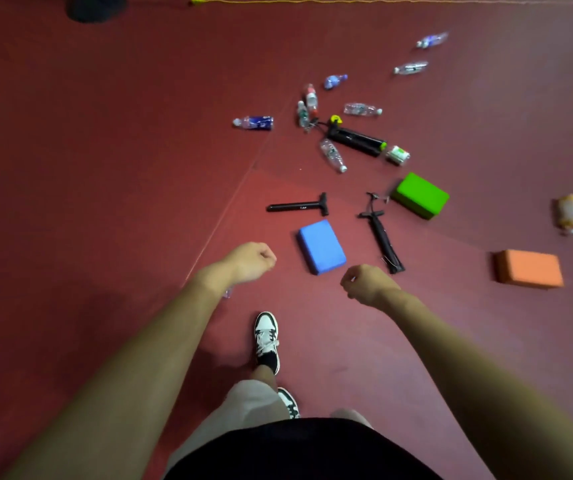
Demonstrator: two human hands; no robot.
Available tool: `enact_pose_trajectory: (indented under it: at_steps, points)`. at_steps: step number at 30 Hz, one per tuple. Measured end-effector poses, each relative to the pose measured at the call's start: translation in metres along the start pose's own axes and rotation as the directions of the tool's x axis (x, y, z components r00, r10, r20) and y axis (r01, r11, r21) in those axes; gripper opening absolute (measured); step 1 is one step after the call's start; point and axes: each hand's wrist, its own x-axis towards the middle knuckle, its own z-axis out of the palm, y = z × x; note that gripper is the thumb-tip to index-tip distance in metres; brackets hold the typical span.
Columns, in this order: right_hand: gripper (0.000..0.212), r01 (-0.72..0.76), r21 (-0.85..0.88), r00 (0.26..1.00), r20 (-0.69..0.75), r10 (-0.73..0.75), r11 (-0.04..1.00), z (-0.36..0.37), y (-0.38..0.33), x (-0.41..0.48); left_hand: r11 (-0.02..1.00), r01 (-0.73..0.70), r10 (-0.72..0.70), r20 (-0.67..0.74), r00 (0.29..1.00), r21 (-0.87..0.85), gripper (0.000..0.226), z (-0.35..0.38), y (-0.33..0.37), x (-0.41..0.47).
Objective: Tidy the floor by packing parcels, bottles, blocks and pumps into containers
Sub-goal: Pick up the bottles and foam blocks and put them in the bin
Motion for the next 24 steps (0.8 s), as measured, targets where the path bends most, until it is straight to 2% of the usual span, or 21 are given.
enact_pose_trajectory:
  at_steps: [7, 11, 15, 18, 20, 24]
  points:
    - [0.031, -0.186, 0.078, 0.982, -0.017, 0.188, 0.979, -0.041, 0.039, 0.063, 0.996, -0.073, 0.066, 0.121, 0.990, 0.050, 0.012, -0.007, 0.056, 0.113]
    - [0.031, -0.263, 0.108, 0.963, -0.026, 0.267, 0.959, -0.062, 0.060, 0.101, 0.998, -0.059, 0.053, 0.166, 0.985, 0.033, 0.021, -0.012, 0.086, 0.168]
    - [0.029, -0.325, 0.220, 0.942, -0.004, 0.334, 0.920, -0.081, 0.087, 0.127, 0.995, -0.047, 0.026, 0.235, 0.972, 0.083, 0.022, -0.002, 0.111, 0.208]
    - [0.028, -0.336, 0.265, 0.939, 0.016, 0.345, 0.904, -0.090, 0.109, 0.156, 0.987, -0.062, 0.024, 0.239, 0.971, 0.152, 0.015, 0.013, 0.123, 0.237]
    - [0.027, -0.339, 0.283, 0.938, 0.022, 0.347, 0.897, -0.090, 0.121, 0.181, 0.980, -0.058, 0.017, 0.214, 0.977, 0.189, 0.019, 0.026, 0.119, 0.258]
    - [0.029, -0.353, 0.329, 0.933, 0.054, 0.356, 0.876, -0.071, 0.144, 0.238, 0.982, 0.069, -0.095, 0.142, 0.985, 0.173, 0.027, 0.053, 0.090, 0.304]
